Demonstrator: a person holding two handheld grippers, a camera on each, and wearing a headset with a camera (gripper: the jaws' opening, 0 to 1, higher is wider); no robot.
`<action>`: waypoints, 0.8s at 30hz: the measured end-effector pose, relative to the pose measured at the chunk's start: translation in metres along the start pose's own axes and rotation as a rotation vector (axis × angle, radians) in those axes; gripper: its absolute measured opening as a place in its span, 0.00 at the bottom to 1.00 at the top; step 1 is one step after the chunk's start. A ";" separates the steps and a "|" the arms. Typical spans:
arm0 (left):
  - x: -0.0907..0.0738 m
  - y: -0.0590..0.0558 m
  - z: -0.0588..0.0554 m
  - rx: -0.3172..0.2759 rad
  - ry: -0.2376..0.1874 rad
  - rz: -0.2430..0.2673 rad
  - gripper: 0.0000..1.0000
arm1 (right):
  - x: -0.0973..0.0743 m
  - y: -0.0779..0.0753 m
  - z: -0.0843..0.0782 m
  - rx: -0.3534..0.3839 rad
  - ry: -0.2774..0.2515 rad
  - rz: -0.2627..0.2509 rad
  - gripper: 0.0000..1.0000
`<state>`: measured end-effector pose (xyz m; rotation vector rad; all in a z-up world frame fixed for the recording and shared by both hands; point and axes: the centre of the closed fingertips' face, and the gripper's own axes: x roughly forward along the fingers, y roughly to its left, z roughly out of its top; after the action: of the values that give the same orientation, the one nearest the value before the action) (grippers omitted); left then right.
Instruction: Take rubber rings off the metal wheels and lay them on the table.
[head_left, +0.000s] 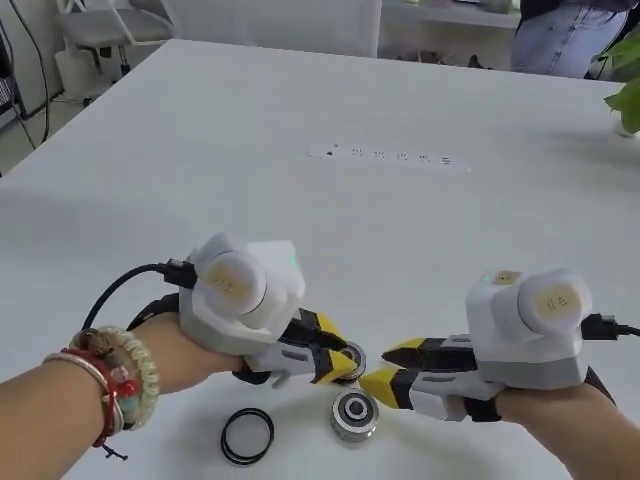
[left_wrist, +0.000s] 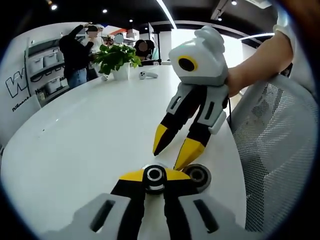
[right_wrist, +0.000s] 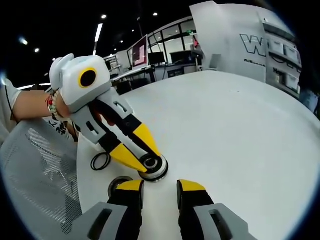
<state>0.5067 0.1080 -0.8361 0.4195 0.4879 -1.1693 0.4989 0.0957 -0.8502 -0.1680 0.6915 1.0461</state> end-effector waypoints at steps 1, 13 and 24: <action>0.000 0.000 0.000 0.000 0.000 0.001 0.08 | 0.000 0.000 0.000 -0.002 -0.001 0.002 0.24; 0.002 0.001 0.001 -0.014 -0.010 0.006 0.08 | 0.007 0.005 0.004 -0.009 -0.023 0.003 0.29; 0.004 0.001 0.002 -0.025 -0.019 0.003 0.08 | 0.012 0.007 0.006 -0.031 -0.036 -0.008 0.23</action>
<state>0.5088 0.1044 -0.8363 0.3869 0.4847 -1.1620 0.4995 0.1102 -0.8514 -0.1782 0.6419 1.0502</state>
